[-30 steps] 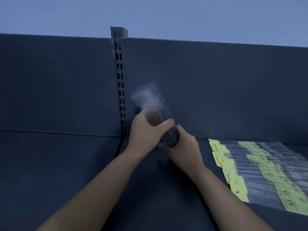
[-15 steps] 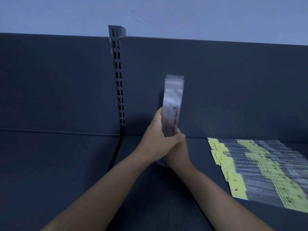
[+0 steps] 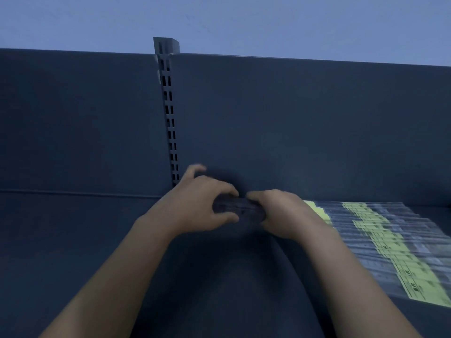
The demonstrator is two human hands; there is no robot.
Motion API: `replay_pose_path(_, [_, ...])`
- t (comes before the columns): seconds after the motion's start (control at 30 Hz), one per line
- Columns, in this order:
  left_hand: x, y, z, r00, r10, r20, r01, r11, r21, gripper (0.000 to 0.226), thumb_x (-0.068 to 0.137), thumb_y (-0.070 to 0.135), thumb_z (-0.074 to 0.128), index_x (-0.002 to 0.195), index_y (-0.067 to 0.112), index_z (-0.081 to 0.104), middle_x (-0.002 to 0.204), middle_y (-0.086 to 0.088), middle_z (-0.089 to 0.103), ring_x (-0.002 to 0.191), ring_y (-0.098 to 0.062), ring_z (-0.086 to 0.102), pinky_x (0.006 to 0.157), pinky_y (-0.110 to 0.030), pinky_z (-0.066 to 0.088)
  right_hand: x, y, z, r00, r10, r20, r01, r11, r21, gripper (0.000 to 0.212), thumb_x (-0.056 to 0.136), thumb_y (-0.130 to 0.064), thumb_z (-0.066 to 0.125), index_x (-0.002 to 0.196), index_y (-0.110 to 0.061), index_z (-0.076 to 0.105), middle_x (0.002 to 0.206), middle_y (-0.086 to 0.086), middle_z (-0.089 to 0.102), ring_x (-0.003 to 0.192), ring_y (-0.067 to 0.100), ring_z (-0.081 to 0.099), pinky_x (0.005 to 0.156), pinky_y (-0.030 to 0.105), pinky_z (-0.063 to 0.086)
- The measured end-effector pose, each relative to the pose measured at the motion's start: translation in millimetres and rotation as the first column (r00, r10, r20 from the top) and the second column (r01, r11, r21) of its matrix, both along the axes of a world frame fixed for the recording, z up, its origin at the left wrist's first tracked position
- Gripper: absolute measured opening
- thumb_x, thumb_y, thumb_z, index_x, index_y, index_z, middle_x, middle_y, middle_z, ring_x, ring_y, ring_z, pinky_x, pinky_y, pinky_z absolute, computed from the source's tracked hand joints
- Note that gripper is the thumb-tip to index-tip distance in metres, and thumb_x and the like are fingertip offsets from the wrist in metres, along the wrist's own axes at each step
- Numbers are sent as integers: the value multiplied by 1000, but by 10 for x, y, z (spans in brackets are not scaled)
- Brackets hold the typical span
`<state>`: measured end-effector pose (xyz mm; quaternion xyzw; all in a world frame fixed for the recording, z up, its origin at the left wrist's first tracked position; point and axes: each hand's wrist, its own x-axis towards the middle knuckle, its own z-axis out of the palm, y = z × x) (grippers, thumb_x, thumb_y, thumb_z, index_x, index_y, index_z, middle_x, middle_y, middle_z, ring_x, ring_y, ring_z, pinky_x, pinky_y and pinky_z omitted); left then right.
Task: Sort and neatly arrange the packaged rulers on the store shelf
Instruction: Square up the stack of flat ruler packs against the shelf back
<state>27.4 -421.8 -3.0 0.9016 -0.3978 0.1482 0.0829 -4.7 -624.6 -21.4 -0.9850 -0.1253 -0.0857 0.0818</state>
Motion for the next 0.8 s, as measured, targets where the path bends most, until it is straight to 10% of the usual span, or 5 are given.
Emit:
replay_pose_path(0.17, [104, 53, -65, 953, 70, -296, -60, 997, 40, 31, 83, 51, 66, 110, 37, 60, 103, 19, 64, 93, -5, 59, 82, -35, 51, 33, 25, -14, 999, 18, -51, -20, 999, -29, 27, 74, -16, 60, 86, -35, 45, 78, -11, 51, 75, 20, 51, 54, 29, 34])
replay_pose_path(0.37, [248, 81, -130, 929, 22, -370, -45, 998, -54, 16, 84, 42, 68, 98, 36, 62, 95, 21, 63, 91, -1, 58, 83, -38, 52, 88, -164, -37, 990, -51, -129, 73, 983, 167, 38, 58, -34, 83, 80, -27, 53, 81, -10, 60, 78, 16, 57, 65, 36, 49])
replay_pose_path(0.8, [300, 75, -275, 884, 116, -452, -101, 993, 57, 63, 72, 52, 75, 128, 37, 48, 125, 16, 54, 111, -7, 51, 95, -36, 47, 99, -226, -107, 968, -12, -250, 97, 938, 333, 60, 51, -50, 85, 102, -40, 57, 103, -18, 58, 93, 2, 55, 71, 25, 48])
